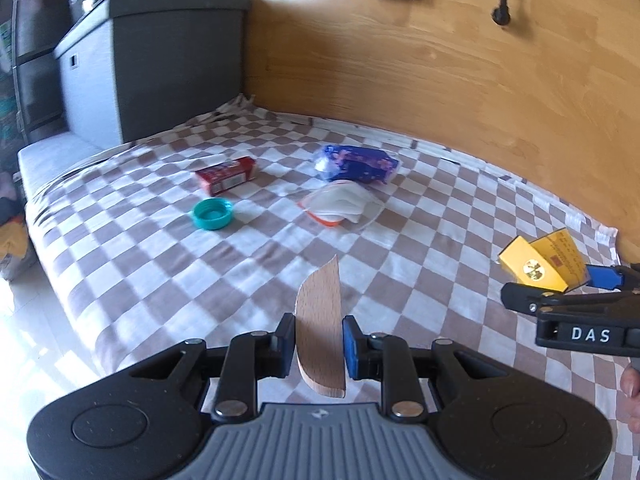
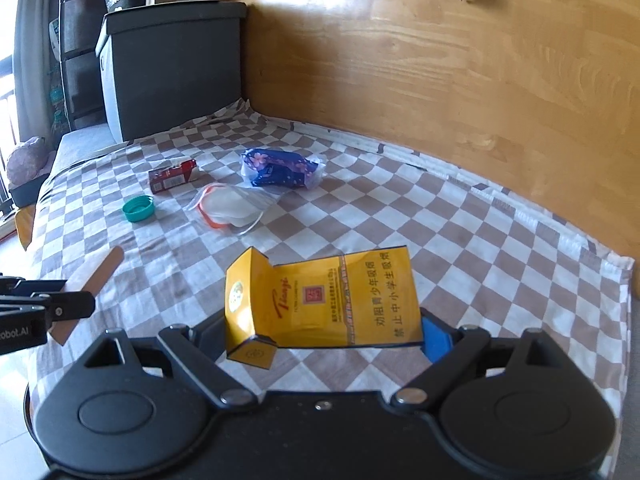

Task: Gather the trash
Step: 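Carry the held stick and cigarette pack over the yellow wastebasket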

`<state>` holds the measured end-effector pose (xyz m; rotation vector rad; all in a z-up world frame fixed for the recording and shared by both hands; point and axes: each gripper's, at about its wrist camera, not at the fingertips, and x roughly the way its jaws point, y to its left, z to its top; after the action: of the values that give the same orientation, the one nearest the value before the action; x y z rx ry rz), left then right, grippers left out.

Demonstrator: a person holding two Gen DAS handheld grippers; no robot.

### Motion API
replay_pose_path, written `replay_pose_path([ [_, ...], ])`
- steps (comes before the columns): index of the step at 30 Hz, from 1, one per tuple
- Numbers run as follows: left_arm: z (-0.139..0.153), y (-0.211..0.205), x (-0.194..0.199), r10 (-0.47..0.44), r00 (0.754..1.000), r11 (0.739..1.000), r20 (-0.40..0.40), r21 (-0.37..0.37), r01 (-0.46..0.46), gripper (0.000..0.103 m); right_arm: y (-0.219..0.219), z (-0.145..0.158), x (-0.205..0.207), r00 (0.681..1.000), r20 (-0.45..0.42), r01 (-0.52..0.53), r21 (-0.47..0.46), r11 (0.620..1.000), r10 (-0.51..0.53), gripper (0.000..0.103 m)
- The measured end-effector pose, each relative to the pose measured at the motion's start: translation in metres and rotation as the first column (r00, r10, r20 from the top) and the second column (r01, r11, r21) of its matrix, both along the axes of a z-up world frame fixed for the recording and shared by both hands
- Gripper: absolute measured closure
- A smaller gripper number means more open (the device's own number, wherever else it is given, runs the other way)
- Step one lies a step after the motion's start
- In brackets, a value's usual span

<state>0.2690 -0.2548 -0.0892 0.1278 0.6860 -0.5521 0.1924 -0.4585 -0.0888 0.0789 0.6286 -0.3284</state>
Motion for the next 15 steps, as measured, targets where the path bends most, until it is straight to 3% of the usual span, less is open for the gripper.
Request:
replay_pose_path([
  [15,0.013,0.093,-0.007,0.138,0.990,0.990,0.022,-0.041,-0.137,0.077,0.065,0.016,0.007,0.997,0.011,-0.072,-0.038,0.997,0.073,0.009],
])
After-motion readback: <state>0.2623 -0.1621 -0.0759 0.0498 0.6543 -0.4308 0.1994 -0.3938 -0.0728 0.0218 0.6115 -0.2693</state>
